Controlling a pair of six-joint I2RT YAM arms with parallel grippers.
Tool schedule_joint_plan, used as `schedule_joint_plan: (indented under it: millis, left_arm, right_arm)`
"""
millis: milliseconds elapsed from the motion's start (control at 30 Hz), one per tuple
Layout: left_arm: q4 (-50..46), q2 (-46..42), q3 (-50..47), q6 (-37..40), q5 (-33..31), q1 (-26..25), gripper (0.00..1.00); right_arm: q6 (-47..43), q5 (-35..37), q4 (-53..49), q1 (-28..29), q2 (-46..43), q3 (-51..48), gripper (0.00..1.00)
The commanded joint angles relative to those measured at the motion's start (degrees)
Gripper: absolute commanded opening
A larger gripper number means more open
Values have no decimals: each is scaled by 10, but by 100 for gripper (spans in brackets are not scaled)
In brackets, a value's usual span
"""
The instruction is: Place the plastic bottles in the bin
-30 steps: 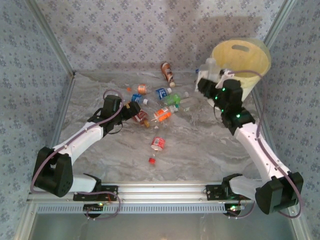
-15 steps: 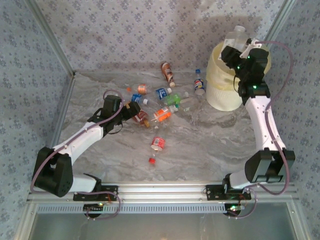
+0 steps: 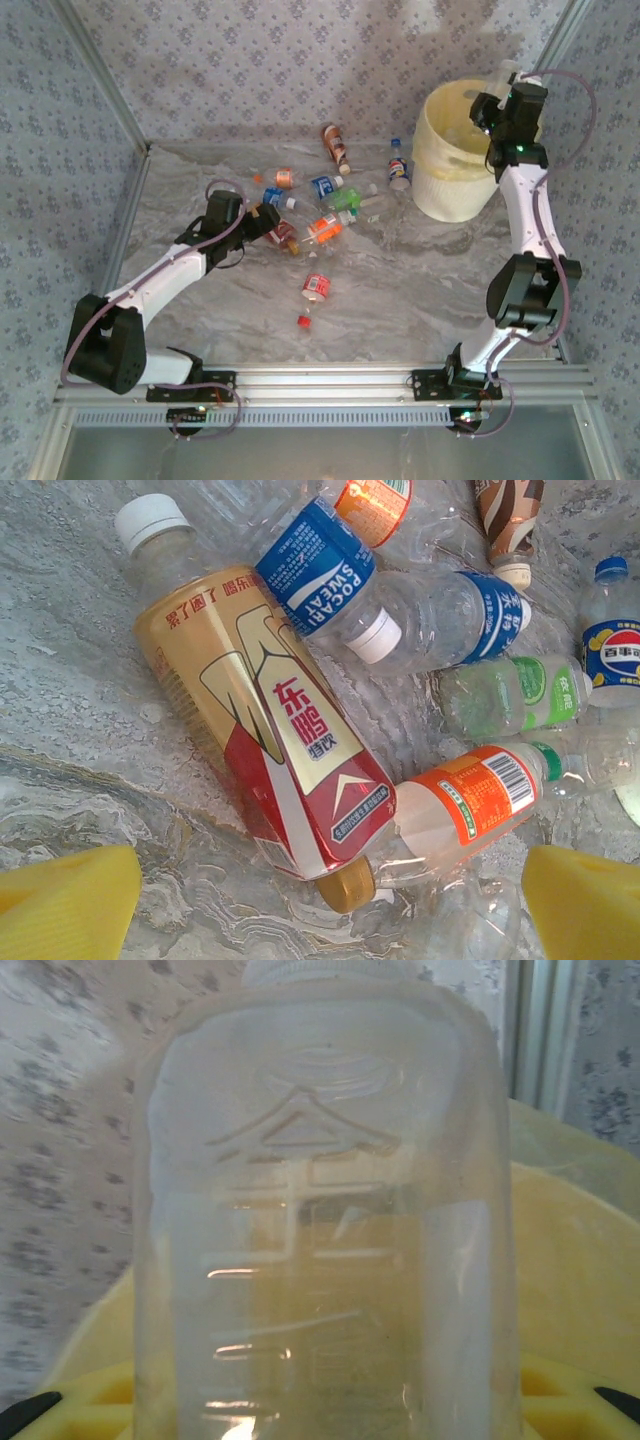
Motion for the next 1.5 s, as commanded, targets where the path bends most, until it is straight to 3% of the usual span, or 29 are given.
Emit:
schedule_joint_plan:
  millis: [0,400,667,1067,1467]
  left_arm:
    - [-9,6,14,4,-7,4,98]
    - [-8,37,27,1,1,4,98]
    - [-9,41,26,-4,5,4,98]
    - [-13,43,23,-2,0,6,98]
    - [-14,42,23,-3,1,5,98]
  right_arm:
    - [-72,78,-42,6,19,34,37]
    - [-207,243,-116,24,114,130,43]
    - [-234,365,-140,46,170,184,57]
    - [-197,348,-174,60,150,205,86]
    - [-142,274,-147,86,41,140,100]
